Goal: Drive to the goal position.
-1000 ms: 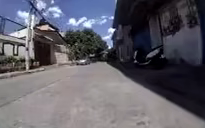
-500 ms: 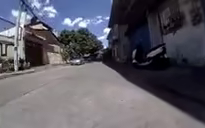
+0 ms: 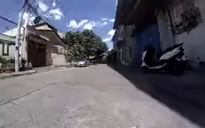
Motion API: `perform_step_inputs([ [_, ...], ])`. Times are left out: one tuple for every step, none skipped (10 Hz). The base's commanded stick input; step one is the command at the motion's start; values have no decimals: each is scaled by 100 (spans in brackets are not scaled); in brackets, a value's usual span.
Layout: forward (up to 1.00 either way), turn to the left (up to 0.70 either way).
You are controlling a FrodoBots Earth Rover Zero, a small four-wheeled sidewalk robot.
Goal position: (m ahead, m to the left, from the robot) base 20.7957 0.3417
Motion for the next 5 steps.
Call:
perform_step_inputs([
  [100, -23],
  [100, -35],
  [100, -40],
  [100, -40],
  [100, -40],
])
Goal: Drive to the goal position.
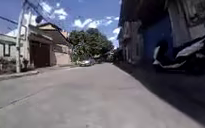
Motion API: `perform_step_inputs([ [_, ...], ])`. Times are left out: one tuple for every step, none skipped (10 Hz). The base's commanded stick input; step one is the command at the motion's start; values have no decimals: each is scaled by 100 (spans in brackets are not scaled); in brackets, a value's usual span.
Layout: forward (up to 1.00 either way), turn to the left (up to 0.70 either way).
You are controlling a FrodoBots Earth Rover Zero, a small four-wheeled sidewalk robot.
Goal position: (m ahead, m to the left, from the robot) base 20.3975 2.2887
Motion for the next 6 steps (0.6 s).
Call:
perform_step_inputs([
  [100, -12],
  [100, 5],
  [100, 7],
  [100, 5],
  [100, 0],
  [100, 0],
])
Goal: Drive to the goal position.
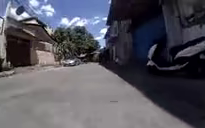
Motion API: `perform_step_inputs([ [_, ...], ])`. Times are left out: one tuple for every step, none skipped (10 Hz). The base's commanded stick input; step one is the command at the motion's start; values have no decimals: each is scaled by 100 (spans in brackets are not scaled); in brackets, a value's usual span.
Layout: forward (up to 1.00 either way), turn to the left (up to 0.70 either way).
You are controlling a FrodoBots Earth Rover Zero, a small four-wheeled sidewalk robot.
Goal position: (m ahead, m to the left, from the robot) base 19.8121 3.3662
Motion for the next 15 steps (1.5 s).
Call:
perform_step_inputs([
  [100, 0],
  [100, 0],
  [100, 0],
  [100, 0],
  [100, 0],
  [100, 0],
  [100, 0],
  [100, 2],
  [100, 2],
  [100, 0],
  [100, 0],
  [100, 0],
  [100, 0],
  [100, 6],
  [100, 1],
])
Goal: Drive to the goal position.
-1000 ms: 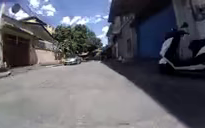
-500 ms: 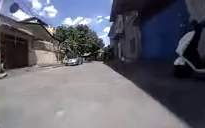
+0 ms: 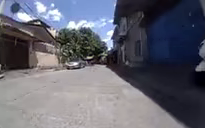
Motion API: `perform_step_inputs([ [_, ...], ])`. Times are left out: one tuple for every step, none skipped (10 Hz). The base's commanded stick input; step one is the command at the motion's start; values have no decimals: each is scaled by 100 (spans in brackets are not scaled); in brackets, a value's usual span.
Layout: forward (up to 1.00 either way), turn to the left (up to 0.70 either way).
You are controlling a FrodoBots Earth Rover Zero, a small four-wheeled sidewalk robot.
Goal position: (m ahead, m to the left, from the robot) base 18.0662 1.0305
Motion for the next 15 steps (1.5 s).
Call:
perform_step_inputs([
  [100, 0],
  [100, 0],
  [100, 0],
  [100, 0],
  [100, 0],
  [100, 3],
  [100, 2],
  [100, 0],
  [100, 0],
  [100, 6],
  [100, 4],
  [100, 0],
  [100, 0],
  [100, 0],
  [100, 0],
])
